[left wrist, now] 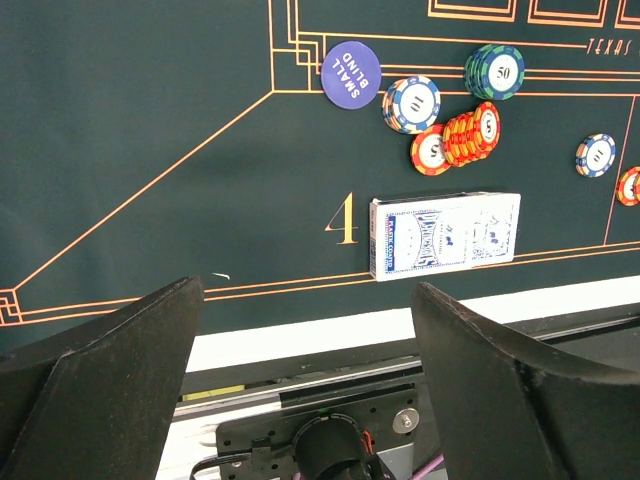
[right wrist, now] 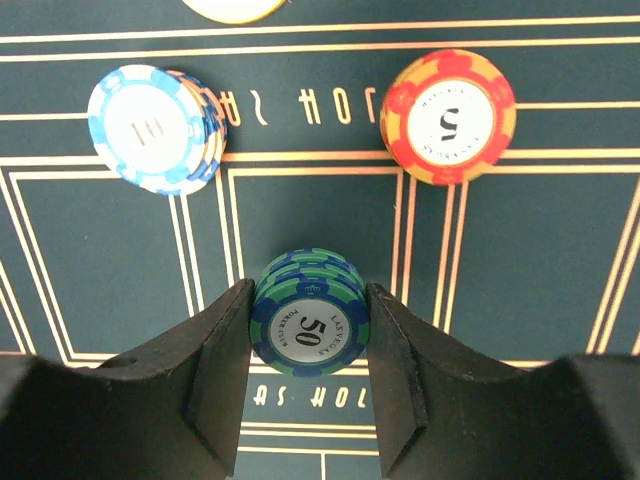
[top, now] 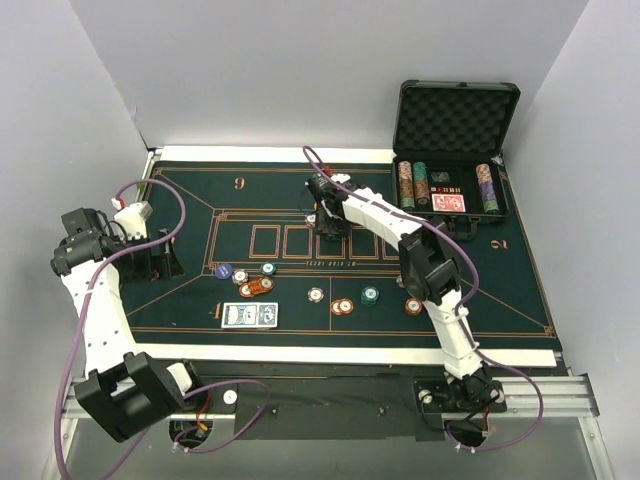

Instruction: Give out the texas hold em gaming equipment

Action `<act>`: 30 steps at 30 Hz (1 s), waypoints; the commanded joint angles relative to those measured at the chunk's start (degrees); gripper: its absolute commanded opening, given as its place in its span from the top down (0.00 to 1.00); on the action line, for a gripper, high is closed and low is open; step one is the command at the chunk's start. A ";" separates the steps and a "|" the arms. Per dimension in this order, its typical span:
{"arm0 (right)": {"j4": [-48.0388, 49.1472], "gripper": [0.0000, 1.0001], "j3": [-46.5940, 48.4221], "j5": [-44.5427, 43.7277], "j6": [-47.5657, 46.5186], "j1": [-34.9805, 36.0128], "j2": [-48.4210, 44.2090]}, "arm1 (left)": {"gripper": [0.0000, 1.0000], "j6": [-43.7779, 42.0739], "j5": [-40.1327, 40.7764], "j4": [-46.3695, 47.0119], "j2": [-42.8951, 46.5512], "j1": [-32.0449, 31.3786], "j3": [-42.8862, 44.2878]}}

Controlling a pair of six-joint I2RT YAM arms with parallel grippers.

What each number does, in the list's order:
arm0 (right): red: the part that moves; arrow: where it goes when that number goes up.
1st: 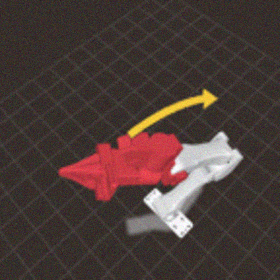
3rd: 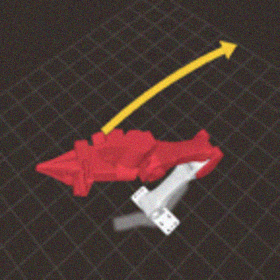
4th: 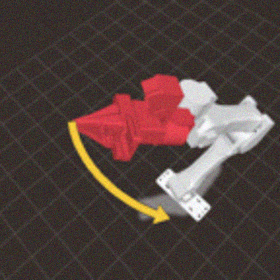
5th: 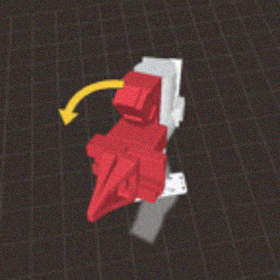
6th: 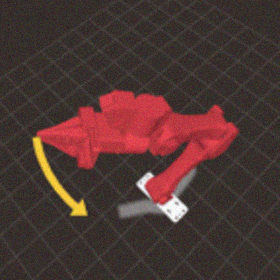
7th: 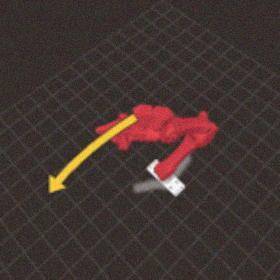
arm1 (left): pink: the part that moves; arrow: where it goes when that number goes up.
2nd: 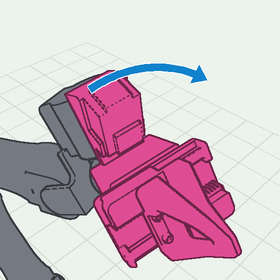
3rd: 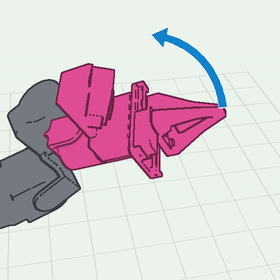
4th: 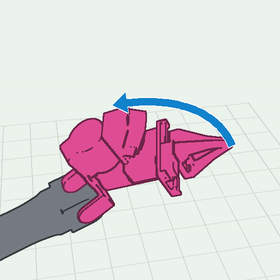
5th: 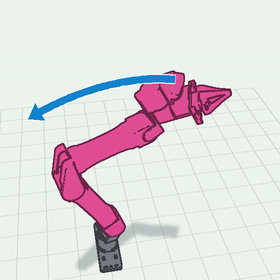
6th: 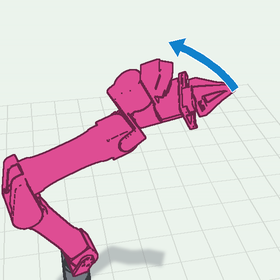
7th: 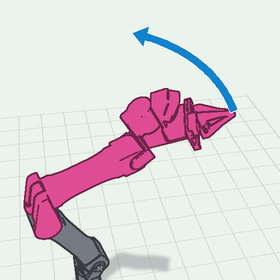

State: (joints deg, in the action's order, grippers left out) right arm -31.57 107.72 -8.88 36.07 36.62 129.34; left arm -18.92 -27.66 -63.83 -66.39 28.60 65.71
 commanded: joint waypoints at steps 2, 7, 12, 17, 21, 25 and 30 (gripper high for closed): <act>-3.67 0.73 4.42 0.80 -0.30 -0.76 3.11 | 0.04 -0.68 -0.90 2.13 -0.58 0.40 2.58; -3.76 0.70 4.43 0.80 -0.22 -1.02 3.99 | 0.04 -0.59 -0.82 2.22 -0.67 0.40 2.49; -3.76 0.53 3.55 1.24 -0.83 -1.03 3.20 | 0.04 -0.68 -0.38 1.87 -0.06 0.49 2.14; -3.85 0.34 2.50 0.71 -1.88 -0.67 -0.83 | 0.04 -0.86 0.06 1.26 0.73 0.40 2.05; -3.32 0.34 -2.07 0.19 -2.23 -0.15 -7.95 | 0.04 -1.03 -0.03 0.29 1.88 0.40 2.66; -1.48 0.32 -13.03 -1.57 -2.41 1.61 -17.79 | 0.04 -1.03 -0.55 -0.68 2.93 0.49 3.37; 1.42 0.25 -27.37 -4.29 -1.18 4.24 -27.98 | 0.04 -1.12 -0.82 -1.47 3.81 0.40 3.63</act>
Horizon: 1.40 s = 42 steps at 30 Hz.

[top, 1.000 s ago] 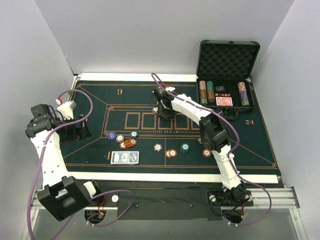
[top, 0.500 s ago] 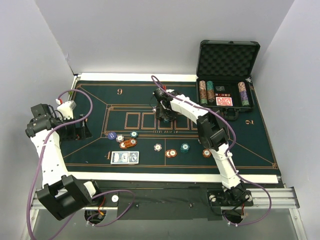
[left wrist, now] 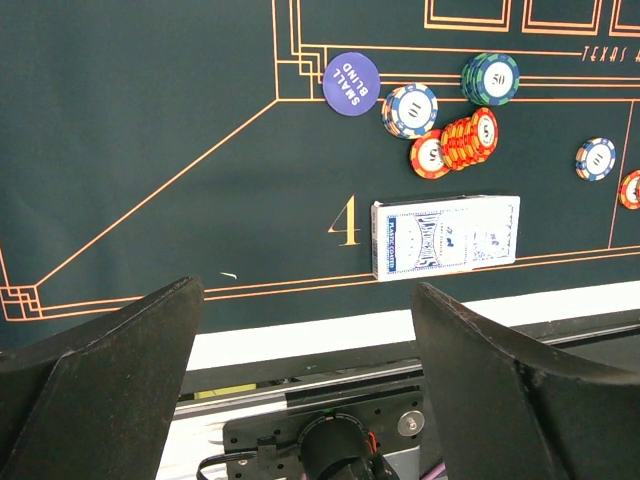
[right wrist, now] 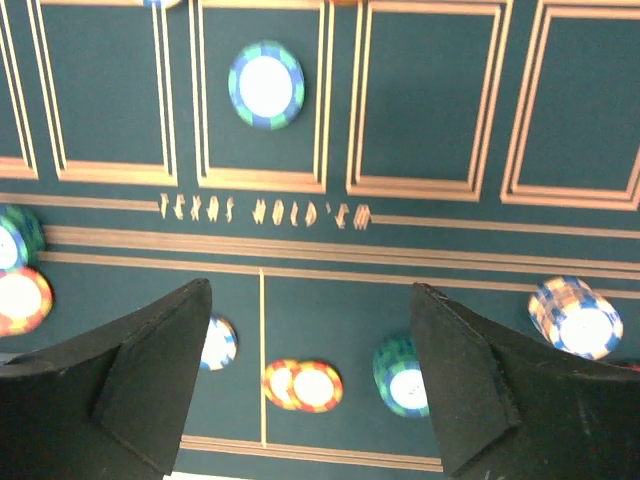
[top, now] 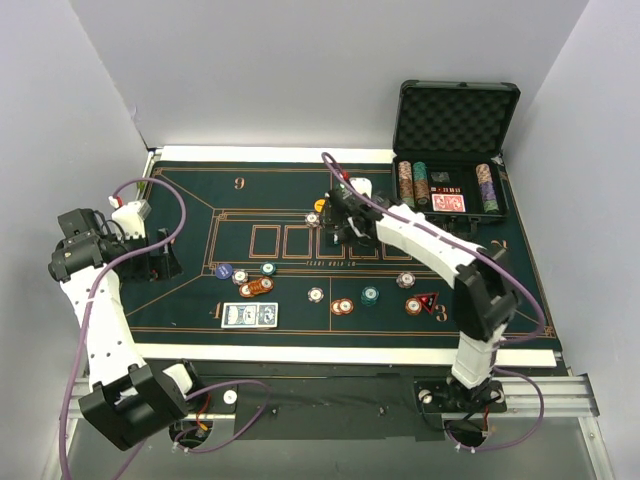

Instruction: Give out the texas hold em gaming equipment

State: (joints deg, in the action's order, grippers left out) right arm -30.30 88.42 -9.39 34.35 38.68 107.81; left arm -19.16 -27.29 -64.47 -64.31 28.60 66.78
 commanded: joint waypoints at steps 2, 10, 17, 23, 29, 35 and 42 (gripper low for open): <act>1.73 0.20 -14.05 -4.49 1.42 3.24 -9.44 | 0.04 -0.79 -1.36 -1.10 2.00 0.40 2.47; 5.78 0.14 -27.60 -5.82 4.67 6.06 -14.65 | 0.04 -0.97 -1.36 -1.80 2.70 0.49 2.56; 6.92 0.14 -28.83 -6.08 5.29 6.24 -13.33 | 0.04 -0.97 -1.19 -2.15 2.97 0.49 2.83; 8.24 0.22 -29.71 -5.99 5.64 5.80 -11.66 | 0.04 -1.15 -1.01 -2.07 2.79 0.40 2.56; 9.12 0.27 -31.29 -5.82 5.82 4.83 -11.57 | 0.04 -1.23 -0.92 -1.89 2.53 0.49 2.74; 9.47 0.31 -32.35 -5.91 5.64 4.57 -11.66 | 0.04 -1.15 -1.10 -1.72 2.61 0.49 2.21; 9.74 0.44 -32.61 -5.64 5.73 4.39 -11.57 | 0.04 -1.41 -0.49 -1.63 2.88 0.40 1.95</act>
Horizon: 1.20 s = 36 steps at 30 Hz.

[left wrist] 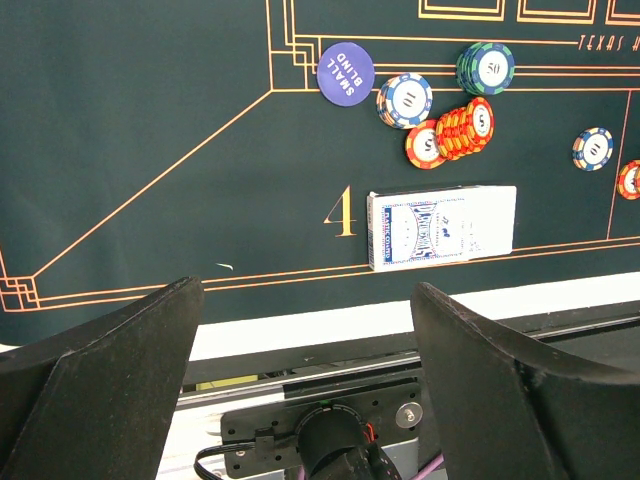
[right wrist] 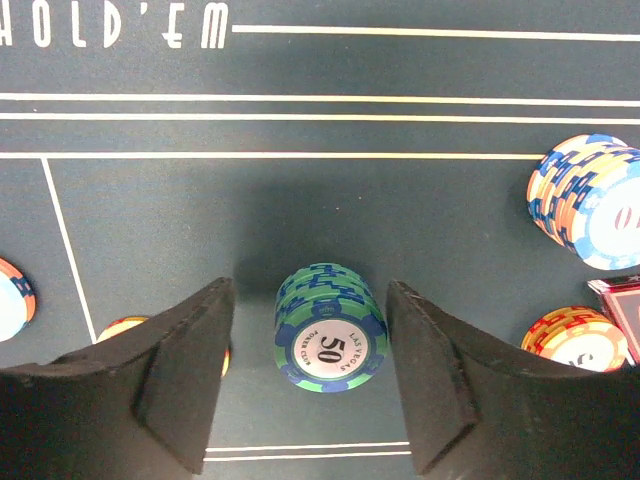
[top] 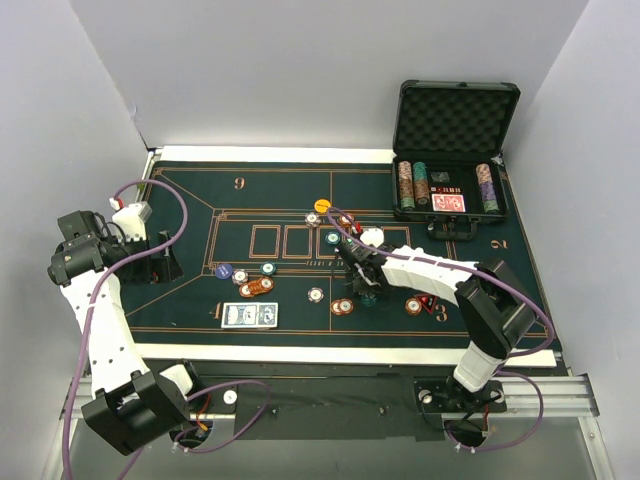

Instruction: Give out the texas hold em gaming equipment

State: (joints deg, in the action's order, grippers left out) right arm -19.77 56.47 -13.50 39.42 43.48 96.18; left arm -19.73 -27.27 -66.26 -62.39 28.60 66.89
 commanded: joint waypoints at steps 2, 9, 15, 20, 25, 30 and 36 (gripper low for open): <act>-0.80 0.48 -0.74 -1.53 0.75 -0.42 0.06 | 0.04 -0.75 -0.42 0.17 0.87 0.49 2.10; -0.80 0.55 -1.18 -1.36 0.75 -1.03 -0.73 | 0.04 -0.84 -0.33 0.17 0.60 0.40 2.19; -1.76 0.61 -1.27 -1.01 0.92 -1.47 -2.75 | 0.04 -0.93 -0.07 0.52 0.60 0.40 1.40; -2.55 0.65 -1.10 -0.48 1.19 -1.74 -5.65 | 0.04 -1.02 0.20 0.78 0.52 0.49 1.22; -3.96 0.67 -1.27 -0.30 1.45 -2.52 -8.55 | 0.04 -1.02 0.11 0.78 0.43 0.40 1.40; -5.37 0.68 -3.37 -1.62 1.89 -4.80 -11.01 | 0.04 -1.02 0.11 0.87 0.52 0.40 1.22; -3.97 0.69 -10.67 -2.85 4.08 -9.20 -13.56 | 0.04 -1.28 0.02 0.96 0.60 0.40 0.87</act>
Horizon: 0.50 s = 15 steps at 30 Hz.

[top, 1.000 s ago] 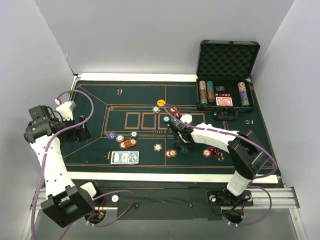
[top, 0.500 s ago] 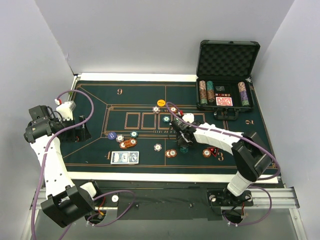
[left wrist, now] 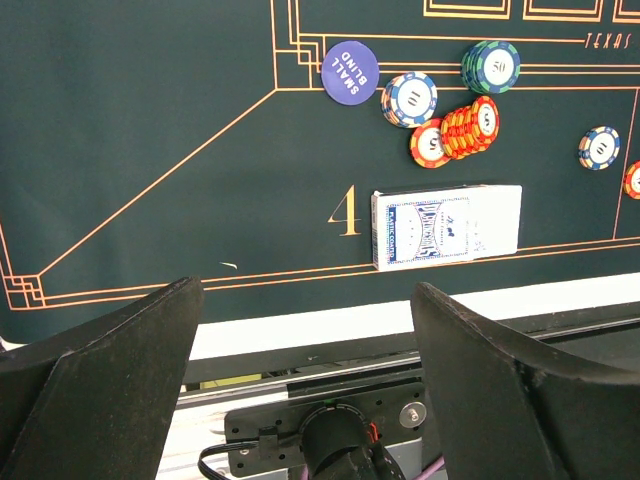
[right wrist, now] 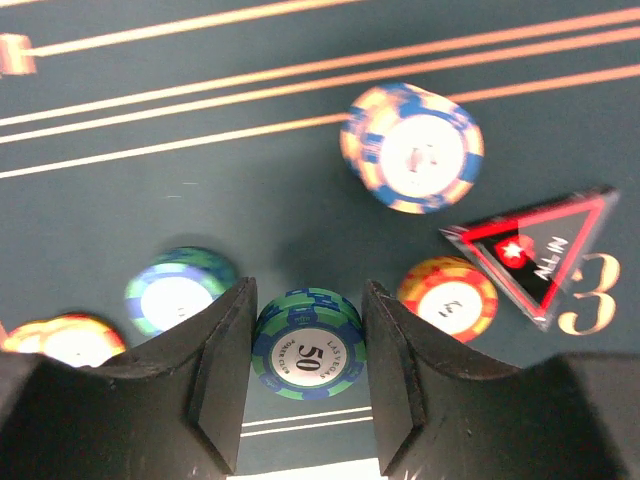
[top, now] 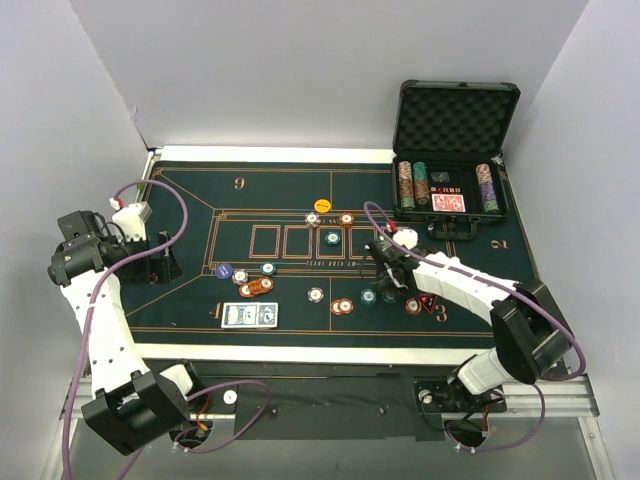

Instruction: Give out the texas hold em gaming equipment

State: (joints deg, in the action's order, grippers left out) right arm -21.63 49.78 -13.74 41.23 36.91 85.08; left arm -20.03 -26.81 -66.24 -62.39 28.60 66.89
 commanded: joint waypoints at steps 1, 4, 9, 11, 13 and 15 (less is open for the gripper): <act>-1.67 0.69 -5.55 -2.61 2.97 -3.06 -2.72 | 0.04 -0.97 -0.44 0.93 0.69 0.40 0.87; 0.87 0.69 -8.29 -2.00 3.68 -4.47 -2.81 | 0.04 -0.97 -0.53 0.93 0.60 0.49 0.78; 3.96 0.69 -9.88 -0.59 4.64 -5.09 -1.15 | 0.04 -1.24 -0.79 0.85 0.60 0.49 0.87; 4.31 0.69 -9.61 0.02 4.65 -5.09 -0.79 | 0.04 -1.85 -0.88 0.76 0.52 0.40 0.87; 4.49 0.68 -9.18 0.29 4.56 -4.91 -0.97 | 0.04 -2.55 -0.79 0.50 0.60 0.40 0.87; 3.70 0.68 -8.39 0.12 4.21 -4.21 -1.23 | 0.04 -2.91 -0.62 0.50 0.52 0.40 0.70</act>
State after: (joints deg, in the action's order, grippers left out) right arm -15.00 41.60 -13.76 44.93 32.23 83.57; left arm -20.86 -26.81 -66.22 -62.39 28.60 66.89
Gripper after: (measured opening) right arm 0.388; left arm 0.965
